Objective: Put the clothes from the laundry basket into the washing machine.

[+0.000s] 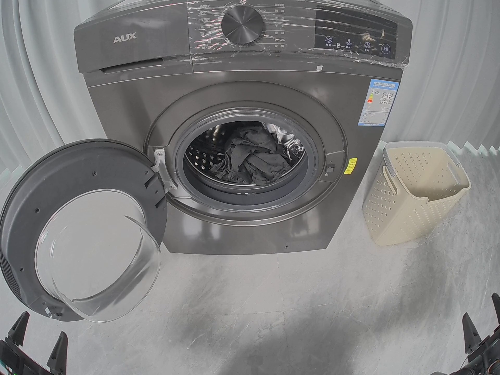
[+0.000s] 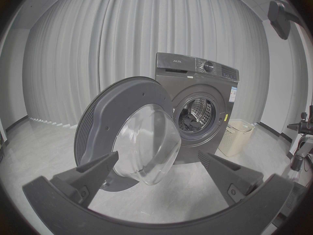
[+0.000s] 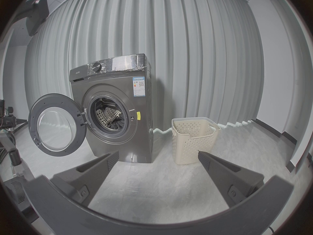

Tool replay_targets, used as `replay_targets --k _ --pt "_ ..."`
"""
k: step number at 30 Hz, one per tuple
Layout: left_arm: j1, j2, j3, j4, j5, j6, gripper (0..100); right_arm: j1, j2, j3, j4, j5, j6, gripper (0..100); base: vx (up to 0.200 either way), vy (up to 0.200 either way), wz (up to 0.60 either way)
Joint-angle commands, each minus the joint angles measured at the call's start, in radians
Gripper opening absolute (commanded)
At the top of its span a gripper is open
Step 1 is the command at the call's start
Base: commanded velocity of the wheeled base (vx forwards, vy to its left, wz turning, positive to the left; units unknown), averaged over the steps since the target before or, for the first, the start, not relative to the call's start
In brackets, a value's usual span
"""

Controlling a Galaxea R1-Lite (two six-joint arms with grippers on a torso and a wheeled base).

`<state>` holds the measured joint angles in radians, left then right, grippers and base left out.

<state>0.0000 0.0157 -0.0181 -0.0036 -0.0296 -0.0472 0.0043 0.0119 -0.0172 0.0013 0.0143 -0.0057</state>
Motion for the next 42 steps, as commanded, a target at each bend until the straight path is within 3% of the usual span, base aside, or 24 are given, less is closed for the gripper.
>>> replay_targets --k 1,2,3,4,5,7,9,10,12,14,18,21,24,35,42 --pt "0.002 -0.016 -0.002 -0.003 0.002 0.032 100 0.000 -0.012 0.017 0.000 0.000 0.000 100 0.000 0.000 0.00" --pt "0.002 -0.016 -0.002 -0.004 0.008 0.053 100 0.000 -0.012 0.017 0.000 0.000 0.000 100 0.000 0.000 0.00" --pt "0.002 -0.016 0.000 -0.007 0.040 0.109 100 0.000 -0.012 0.017 0.000 0.000 0.000 100 0.000 0.000 0.00" --pt "0.000 -0.014 -0.011 0.007 0.074 0.133 100 0.000 -0.012 0.017 0.000 0.000 0.000 100 0.000 0.000 0.00" --pt "0.000 -0.014 -0.011 0.008 0.100 0.119 100 0.000 -0.012 0.017 0.000 0.000 0.000 100 0.000 0.000 0.00" --pt "0.002 -0.016 -0.006 0.004 0.120 0.060 100 0.000 -0.012 0.017 0.000 0.000 0.000 100 0.000 0.000 0.00" --pt "0.000 -0.016 0.010 0.004 0.083 0.013 100 0.000 -0.012 0.017 0.000 0.000 0.000 100 0.000 0.000 0.00" --pt "0.000 -0.014 0.017 0.002 0.050 0.010 100 0.000 -0.012 0.017 0.000 0.001 0.000 100 0.000 0.000 0.00" --pt "0.000 -0.016 0.018 0.004 0.016 0.023 100 0.000 -0.012 0.017 0.000 0.000 0.000 100 0.000 0.000 0.00" --pt "0.000 -0.016 0.018 0.004 0.019 0.033 100 0.000 -0.012 0.017 0.000 0.000 0.000 100 0.000 0.000 0.00" --pt "0.000 -0.016 0.018 0.002 0.020 0.023 100 0.000 -0.012 0.017 0.000 0.000 0.000 100 0.000 0.000 0.00" --pt "0.000 -0.016 0.018 0.004 0.023 0.035 100 0.000 -0.012 0.017 0.000 0.000 0.000 100 0.000 0.000 0.00" --pt "0.000 -0.016 0.018 0.004 0.034 0.026 100 0.000 -0.012 0.017 0.000 0.000 0.000 100 0.000 0.000 0.00" --pt "0.002 -0.016 0.018 0.005 0.034 0.035 100 0.000 -0.012 0.017 0.000 0.000 0.000 100 0.000 0.055 0.00" --pt "0.000 -0.016 0.018 0.005 0.036 0.030 100 0.000 -0.012 0.017 0.000 0.000 0.000 100 -0.171 0.000 0.00"
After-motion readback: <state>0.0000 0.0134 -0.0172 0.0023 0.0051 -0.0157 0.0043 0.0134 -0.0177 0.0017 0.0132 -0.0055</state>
